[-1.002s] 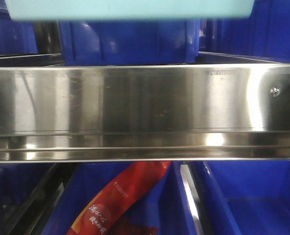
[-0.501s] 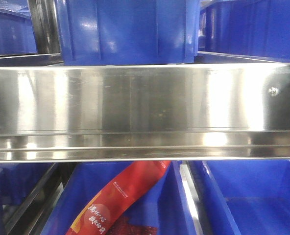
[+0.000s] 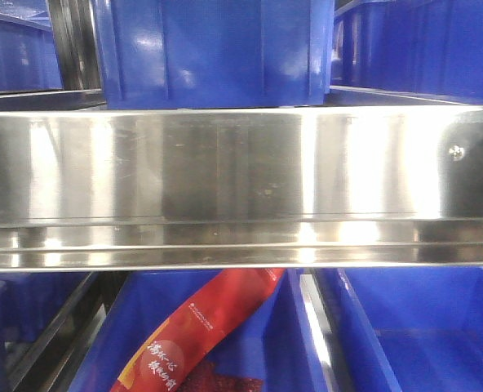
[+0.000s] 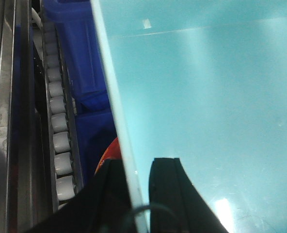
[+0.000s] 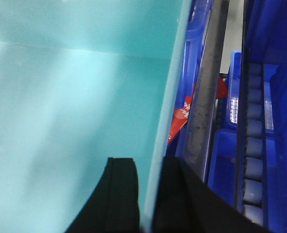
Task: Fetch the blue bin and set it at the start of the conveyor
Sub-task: 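Lift the light-blue bin with both grippers off the shelf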
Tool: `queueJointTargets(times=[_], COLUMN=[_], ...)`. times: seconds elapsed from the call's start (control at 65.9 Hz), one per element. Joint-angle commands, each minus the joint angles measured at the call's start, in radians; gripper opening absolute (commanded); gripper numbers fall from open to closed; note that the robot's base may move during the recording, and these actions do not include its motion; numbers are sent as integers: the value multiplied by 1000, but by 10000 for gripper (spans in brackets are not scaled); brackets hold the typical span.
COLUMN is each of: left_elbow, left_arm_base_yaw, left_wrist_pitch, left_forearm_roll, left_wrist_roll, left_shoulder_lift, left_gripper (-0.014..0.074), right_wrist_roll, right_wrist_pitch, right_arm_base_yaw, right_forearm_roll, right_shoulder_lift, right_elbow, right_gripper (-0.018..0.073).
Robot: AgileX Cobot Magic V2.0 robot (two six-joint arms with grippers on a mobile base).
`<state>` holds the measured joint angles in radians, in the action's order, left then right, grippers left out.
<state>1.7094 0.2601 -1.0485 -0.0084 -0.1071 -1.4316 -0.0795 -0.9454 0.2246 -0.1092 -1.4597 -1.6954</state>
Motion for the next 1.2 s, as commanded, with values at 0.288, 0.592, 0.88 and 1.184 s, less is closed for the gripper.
queueJointTargets(times=[0.288, 0.592, 0.88, 1.184], left_elbow=[7, 7, 7, 7], left_arm_base_yaw=[2, 2, 2, 2], left_wrist_pitch=[22, 22, 22, 24], left_forearm_roll=[23, 23, 23, 23], left_wrist_roll=[18, 18, 18, 18], left_shoulder_lift=[16, 16, 16, 16], left_gripper=[-111, -111, -111, -111], right_wrist_roll=[25, 25, 25, 25], right_wrist_pitch=[40, 40, 40, 40], right_arm_base_yaw=[-6, -6, -6, -6], right_forearm_roll=[33, 33, 33, 33], right_shoulder_lift=[17, 17, 17, 17], right_elbow=[-8, -8, -8, -8], right_gripper=[-151, -151, -151, -151])
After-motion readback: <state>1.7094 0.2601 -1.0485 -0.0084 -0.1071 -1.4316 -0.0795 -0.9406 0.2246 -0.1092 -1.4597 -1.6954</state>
